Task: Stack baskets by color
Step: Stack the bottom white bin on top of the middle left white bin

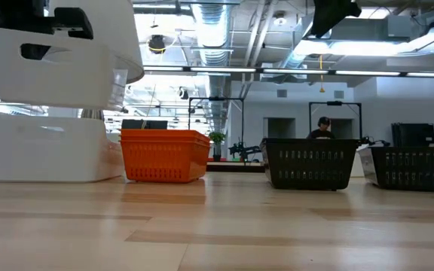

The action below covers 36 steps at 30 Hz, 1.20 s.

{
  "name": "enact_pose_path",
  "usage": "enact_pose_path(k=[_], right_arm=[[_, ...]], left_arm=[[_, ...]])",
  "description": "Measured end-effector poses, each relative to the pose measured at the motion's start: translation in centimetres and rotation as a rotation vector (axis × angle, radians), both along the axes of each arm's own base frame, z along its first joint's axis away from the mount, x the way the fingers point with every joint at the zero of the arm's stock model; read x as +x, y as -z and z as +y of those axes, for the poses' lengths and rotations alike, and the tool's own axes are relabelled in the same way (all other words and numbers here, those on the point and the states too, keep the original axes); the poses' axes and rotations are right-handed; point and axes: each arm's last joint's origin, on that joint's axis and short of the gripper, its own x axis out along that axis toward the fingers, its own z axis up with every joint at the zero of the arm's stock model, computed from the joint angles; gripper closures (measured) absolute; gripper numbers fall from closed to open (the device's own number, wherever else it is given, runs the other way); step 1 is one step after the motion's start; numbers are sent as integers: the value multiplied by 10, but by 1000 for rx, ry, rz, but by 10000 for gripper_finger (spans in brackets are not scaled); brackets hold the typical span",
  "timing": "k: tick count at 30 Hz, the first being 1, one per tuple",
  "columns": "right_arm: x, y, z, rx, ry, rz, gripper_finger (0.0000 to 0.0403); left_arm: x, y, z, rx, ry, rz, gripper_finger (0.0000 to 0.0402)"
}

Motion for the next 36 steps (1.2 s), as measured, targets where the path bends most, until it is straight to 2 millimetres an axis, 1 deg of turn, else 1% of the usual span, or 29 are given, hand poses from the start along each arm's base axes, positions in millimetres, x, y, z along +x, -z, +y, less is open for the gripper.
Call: enact_pose_path(k=[7,22,36], right_arm=[[0,0,0,0,-1,0,274],[1,-1,0,-3,0,-8,274],[3,-2,-1,-16,0,-39,274]], left_arm=[[2,1,0,4,14,14,401],[-1,2,0,-2,22,37,401],[-2,2,5,28,63,44,401]])
